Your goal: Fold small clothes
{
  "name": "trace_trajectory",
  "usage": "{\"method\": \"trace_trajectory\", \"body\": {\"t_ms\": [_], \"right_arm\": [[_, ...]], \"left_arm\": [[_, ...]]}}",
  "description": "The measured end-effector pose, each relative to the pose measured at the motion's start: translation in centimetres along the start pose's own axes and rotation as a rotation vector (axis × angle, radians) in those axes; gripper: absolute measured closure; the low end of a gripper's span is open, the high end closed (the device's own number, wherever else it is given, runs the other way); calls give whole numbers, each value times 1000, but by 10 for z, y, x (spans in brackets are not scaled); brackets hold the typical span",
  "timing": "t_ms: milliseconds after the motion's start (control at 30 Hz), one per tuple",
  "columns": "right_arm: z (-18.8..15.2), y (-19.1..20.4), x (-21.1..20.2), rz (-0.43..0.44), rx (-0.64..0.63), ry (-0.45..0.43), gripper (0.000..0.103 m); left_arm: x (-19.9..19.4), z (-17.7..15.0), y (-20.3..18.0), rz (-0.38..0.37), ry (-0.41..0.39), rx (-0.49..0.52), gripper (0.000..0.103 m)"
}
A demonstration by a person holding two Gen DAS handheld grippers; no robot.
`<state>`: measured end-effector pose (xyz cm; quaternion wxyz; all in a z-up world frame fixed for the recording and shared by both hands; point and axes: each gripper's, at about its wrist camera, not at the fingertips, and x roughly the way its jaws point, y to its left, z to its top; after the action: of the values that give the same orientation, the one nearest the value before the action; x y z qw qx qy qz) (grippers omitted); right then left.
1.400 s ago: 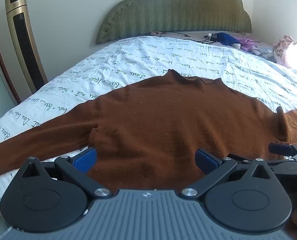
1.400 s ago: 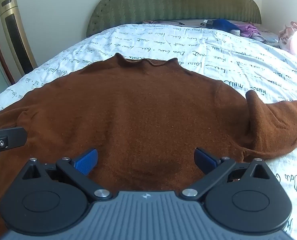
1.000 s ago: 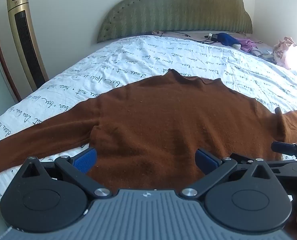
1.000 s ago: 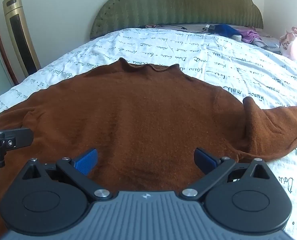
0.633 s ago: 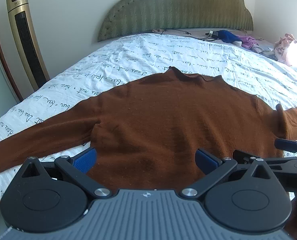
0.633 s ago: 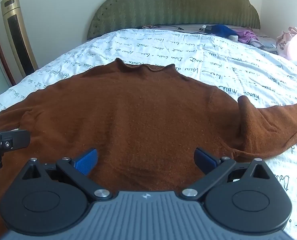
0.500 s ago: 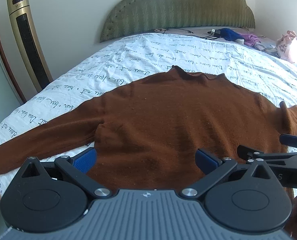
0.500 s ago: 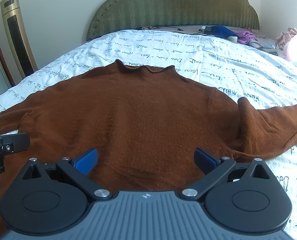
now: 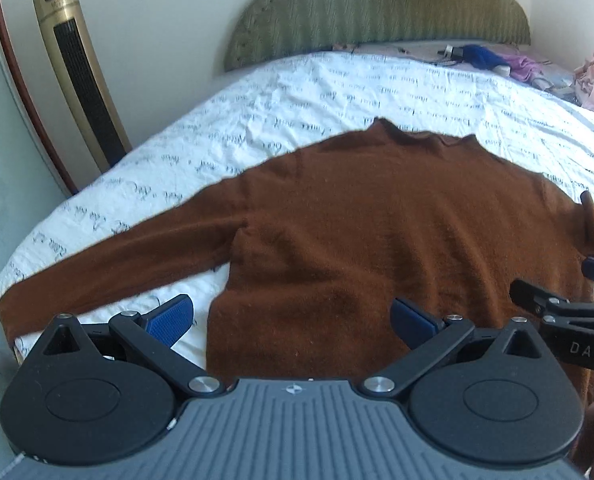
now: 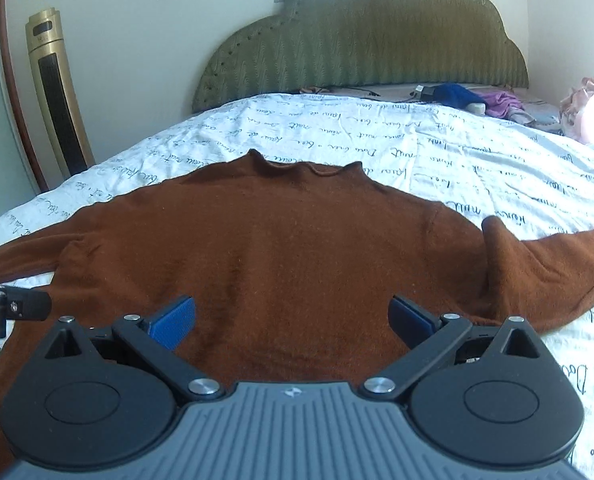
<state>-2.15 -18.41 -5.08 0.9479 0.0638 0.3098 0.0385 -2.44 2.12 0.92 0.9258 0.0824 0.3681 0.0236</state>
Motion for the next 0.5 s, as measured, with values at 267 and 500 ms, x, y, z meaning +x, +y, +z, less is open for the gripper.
{"method": "trace_trajectory", "body": {"t_ms": [267,500], "right_arm": [[-6,5,-26,-119,-58,4,0],[-7,17,-37,-116,-90,3,0]], "left_arm": [[2,-9,2,-53,125,-15,0],[4,-15,4,-79,154,-42,0]]}}
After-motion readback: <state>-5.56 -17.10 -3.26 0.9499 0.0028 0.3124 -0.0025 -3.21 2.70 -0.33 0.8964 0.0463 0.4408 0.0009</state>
